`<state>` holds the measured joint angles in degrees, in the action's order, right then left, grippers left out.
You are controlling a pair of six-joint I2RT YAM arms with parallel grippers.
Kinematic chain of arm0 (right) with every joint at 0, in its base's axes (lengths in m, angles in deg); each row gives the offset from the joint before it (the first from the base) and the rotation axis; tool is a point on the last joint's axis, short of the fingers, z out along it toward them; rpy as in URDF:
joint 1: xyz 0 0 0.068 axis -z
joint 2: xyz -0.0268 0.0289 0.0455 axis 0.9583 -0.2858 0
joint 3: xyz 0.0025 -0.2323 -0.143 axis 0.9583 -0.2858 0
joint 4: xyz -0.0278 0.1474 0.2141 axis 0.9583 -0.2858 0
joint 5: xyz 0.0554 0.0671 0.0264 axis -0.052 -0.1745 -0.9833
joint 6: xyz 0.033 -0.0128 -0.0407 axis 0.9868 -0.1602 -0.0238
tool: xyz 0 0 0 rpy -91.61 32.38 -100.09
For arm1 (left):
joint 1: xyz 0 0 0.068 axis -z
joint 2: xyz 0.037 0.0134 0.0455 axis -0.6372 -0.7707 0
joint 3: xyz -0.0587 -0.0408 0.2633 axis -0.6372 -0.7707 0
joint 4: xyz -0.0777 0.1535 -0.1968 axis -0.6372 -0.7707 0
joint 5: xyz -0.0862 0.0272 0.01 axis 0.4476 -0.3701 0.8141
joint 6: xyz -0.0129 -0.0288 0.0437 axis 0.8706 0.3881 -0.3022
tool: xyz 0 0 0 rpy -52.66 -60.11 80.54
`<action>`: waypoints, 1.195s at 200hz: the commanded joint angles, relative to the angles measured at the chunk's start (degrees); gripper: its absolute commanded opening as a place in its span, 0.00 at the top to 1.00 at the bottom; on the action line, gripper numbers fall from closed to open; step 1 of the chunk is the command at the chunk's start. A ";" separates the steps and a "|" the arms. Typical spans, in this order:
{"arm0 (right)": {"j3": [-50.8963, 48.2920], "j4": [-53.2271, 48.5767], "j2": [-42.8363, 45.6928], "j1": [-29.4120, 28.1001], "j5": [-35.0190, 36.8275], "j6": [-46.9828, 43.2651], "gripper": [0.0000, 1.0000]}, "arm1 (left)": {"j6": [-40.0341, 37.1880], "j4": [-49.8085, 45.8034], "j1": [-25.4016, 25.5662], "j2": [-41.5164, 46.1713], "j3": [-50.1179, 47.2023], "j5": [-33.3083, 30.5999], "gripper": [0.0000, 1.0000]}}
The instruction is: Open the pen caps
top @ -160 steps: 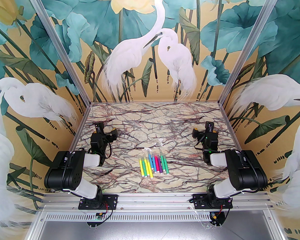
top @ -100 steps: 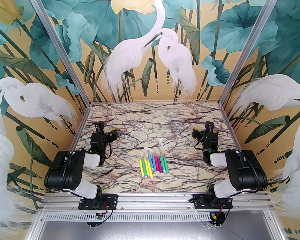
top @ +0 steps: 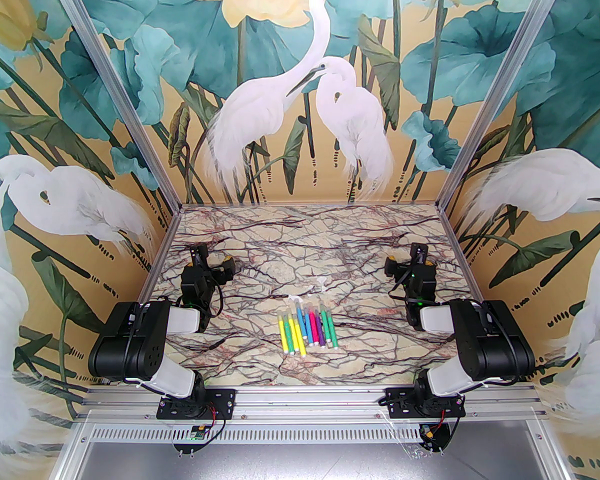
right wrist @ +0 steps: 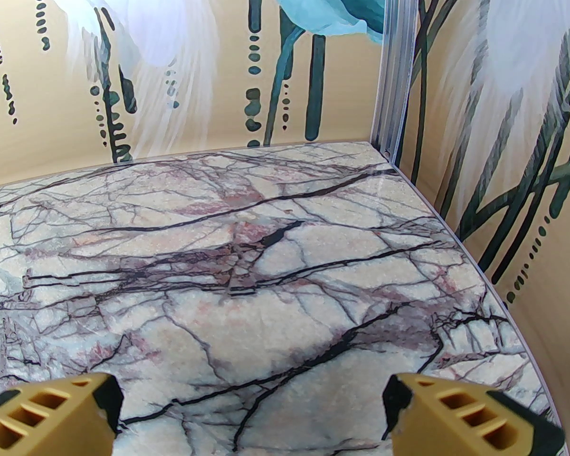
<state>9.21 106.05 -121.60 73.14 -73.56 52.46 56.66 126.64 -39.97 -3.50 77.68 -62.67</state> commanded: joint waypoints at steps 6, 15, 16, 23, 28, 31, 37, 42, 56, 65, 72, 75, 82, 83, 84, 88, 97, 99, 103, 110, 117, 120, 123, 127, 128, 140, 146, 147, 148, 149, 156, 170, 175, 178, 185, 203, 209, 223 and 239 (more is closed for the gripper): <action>0.98 0.28 0.13 0.34 -0.43 -0.51 0.01 | -0.66 0.49 -0.32 0.03 0.70 1.15 0.00; 0.91 0.24 0.14 0.35 -0.46 -0.51 0.01 | -0.73 0.51 -0.32 0.12 0.66 1.21 0.00; 0.98 0.26 0.14 0.35 -0.48 -0.51 0.01 | -0.74 0.53 -0.32 0.12 0.66 1.21 0.00; 0.92 0.28 0.13 0.34 -0.45 -0.51 0.01 | -0.74 0.58 -0.31 0.16 0.61 1.02 0.00; 0.88 0.35 0.15 0.36 -0.37 -0.51 0.01 | -0.60 0.79 -0.25 0.28 0.52 0.37 0.00; 0.92 0.33 0.14 0.34 -0.39 -0.53 0.01 | -0.42 0.49 -0.24 0.55 0.63 -0.02 0.00; 1.08 0.00 0.43 0.27 -0.16 -0.54 0.01 | -0.04 -0.25 -0.23 1.28 0.70 -0.82 0.00; 1.40 -1.18 0.91 0.25 -0.14 -0.60 0.01 | 0.06 -1.52 -0.24 2.18 0.92 -1.28 0.00; 2.93 -6.05 3.40 0.25 0.12 -0.51 0.01 | 0.46 -6.81 -0.23 5.71 2.14 -2.28 0.00; 4.53 -10.65 5.27 0.23 0.66 -0.28 0.01 | 0.94 -11.10 -0.23 7.84 3.13 -2.99 0.00; 5.95 -15.13 6.76 0.25 1.34 0.36 0.01 | 1.15 -14.21 -0.23 9.63 3.86 -3.09 0.00; 6.76 -16.77 7.31 0.25 1.73 0.67 0.01 | 1.24 -15.15 -0.23 10.30 4.07 -2.99 0.00; 8.24 -21.22 8.59 0.16 2.68 1.71 0.01 | 1.72 -17.91 -0.30 11.64 4.83 -2.87 0.00; 8.51 -21.80 8.76 0.12 2.85 1.92 0.01 | 1.80 -18.31 -0.27 11.85 4.86 -2.85 0.00; 8.73 -22.10 8.97 0.10 2.94 2.11 0.01 | 1.88 -18.51 -0.25 12.04 4.96 -2.84 0.00; 9.56 -24.42 9.54 0.00 3.40 2.71 0.01 | 2.51 -20.05 -0.23 12.76 5.49 -2.83 0.00; 11.19 -28.56 10.80 -0.47 4.73 3.77 0.01 | 3.85 -23.80 -0.15 14.16 6.53 -2.48 0.01; 11.56 -29.80 11.09 -0.61 5.05 3.96 0.01 | 4.09 -24.71 -0.10 14.54 6.71 -2.30 0.01; 12.58 -32.58 11.63 -1.12 5.93 4.35 0.01 | 4.56 -25.92 -0.02 15.16 7.05 -1.74 0.00; 13.79 -35.86 12.21 -1.87 6.79 4.63 0.01 | 5.03 -27.92 0.34 16.15 7.55 -1.43 0.00; 15.10 -39.30 12.94 -2.92 7.58 4.59 0.01 | 5.21 -29.73 0.91 17.13 7.96 -1.39 0.00; 15.64 -40.79 13.15 -3.37 7.92 4.59 0.01 | 5.22 -30.30 1.20 17.50 8.10 -1.41 0.00; 16.23 -42.11 13.35 -3.88 8.21 4.59 0.01 | 5.13 -30.95 1.59 17.92 8.20 -1.37 0.00; 16.94 -44.17 13.56 -4.60 8.45 4.59 0.01 | 5.00 -31.75 2.16 18.43 8.43 -1.41 0.00; 17.12 -44.66 13.66 -4.81 8.55 4.63 0.01 | 5.02 -32.09 2.28 18.58 8.46 -1.41 0.00; 19.51 -50.98 14.02 -6.79 8.38 5.23 0.01 | 4.97 -35.56 3.85 19.86 9.60 -0.89 0.01; 20.61 -53.92 14.11 -7.68 7.66 5.73 0.01 | 4.98 -37.64 4.68 20.33 10.48 -0.43 0.01; 21.05 -55.08 14.04 -7.97 7.32 5.84 0.01 | 4.97 -38.06 4.90 20.37 10.54 -0.35 0.01; 21.24 -55.61 14.03 -8.12 7.15 5.92 0.01 | 5.01 -38.27 5.02 20.43 10.70 -0.27 0.01; 21.38 -56.10 14.03 -8.24 7.02 5.95 0.01 | 4.98 -38.51 5.25 20.51 10.83 -0.23 0.01; 22.56 -59.15 14.06 -9.32 5.84 6.33 0.01 | 5.08 -40.84 6.53 20.86 11.64 0.03 0.00; 23.90 -63.60 14.50 -12.30 4.34 7.09 0.00 | 5.57 -44.23 8.71 21.57 12.83 0.61 0.01; 24.29 -65.00 14.76 -13.43 3.38 7.54 0.00 | 5.83 -45.20 9.52 21.91 12.97 0.99 0.01; 24.55 -65.89 14.87 -13.90 2.73 7.83 0.01 | 6.06 -45.60 9.96 22.14 13.02 1.15 0.01; 25.11 -67.53 15.01 -15.13 1.34 8.42 0.02 | 6.41 -46.55 11.02 22.76 12.92 1.44 0.00; 26.81 -73.35 15.39 -18.36 -2.69 10.72 0.06 | 7.39 -49.21 13.60 24.60 12.41 2.78 0.01; 27.24 -75.07 15.59 -19.52 -3.40 11.30 0.07 | 8.02 -50.14 14.25 25.29 12.30 3.10 0.01; 28.28 -79.01 15.95 -22.32 -3.95 12.80 0.07 | 9.03 -51.77 15.59 26.82 11.70 4.54 0.00; 29.77 -84.54 15.80 -25.73 -4.99 13.65 0.07 | 9.87 -53.47 16.80 28.48 11.27 5.75 0.01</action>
<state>35.78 33.77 -106.96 51.33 -75.09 62.67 64.00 78.80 -24.75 22.14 89.38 -60.25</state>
